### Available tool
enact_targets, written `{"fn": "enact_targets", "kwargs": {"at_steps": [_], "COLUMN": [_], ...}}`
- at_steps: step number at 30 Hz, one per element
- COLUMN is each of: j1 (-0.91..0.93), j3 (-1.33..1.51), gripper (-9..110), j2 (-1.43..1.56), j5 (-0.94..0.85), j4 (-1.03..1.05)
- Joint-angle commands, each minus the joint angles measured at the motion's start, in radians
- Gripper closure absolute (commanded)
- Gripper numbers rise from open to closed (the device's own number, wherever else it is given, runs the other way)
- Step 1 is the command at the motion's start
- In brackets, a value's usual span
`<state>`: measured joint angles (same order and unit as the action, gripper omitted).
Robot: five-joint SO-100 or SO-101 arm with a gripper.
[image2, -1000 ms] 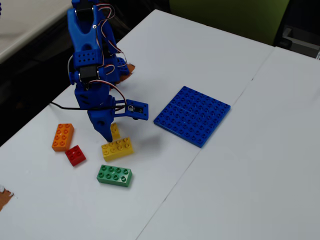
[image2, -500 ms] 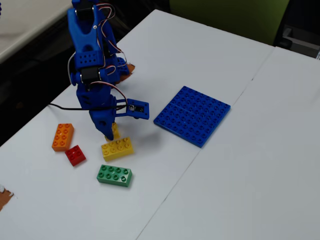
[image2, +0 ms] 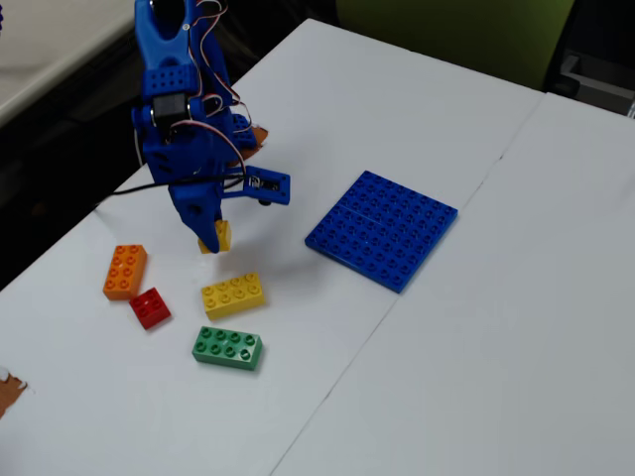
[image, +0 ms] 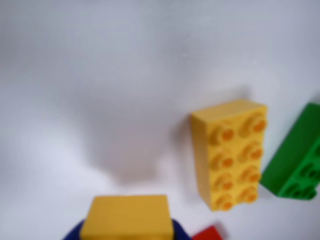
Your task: Pick up the 2x2 yellow block and go up the 8x8 blue block.
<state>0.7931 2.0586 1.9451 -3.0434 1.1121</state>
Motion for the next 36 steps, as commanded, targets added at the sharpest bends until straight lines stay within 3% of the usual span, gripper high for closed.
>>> {"fn": "enact_targets", "kwargs": {"at_steps": [1,9,16,21,28,36], "j1": [-0.026,-0.209,-0.422,-0.566,-0.704,-0.689], "j3": [-0.023,-0.109,-0.359,-0.518,-0.876,-1.315], "gripper": [100,101,101,101,101,101], "j2": [0.186,0.387,0.356,0.281,-0.071,-0.417], "j5": [0.212,0.738,1.063,1.243,1.358,1.338], "j4": [0.163,0.402,0.546,0.532,0.518,0.629]}}
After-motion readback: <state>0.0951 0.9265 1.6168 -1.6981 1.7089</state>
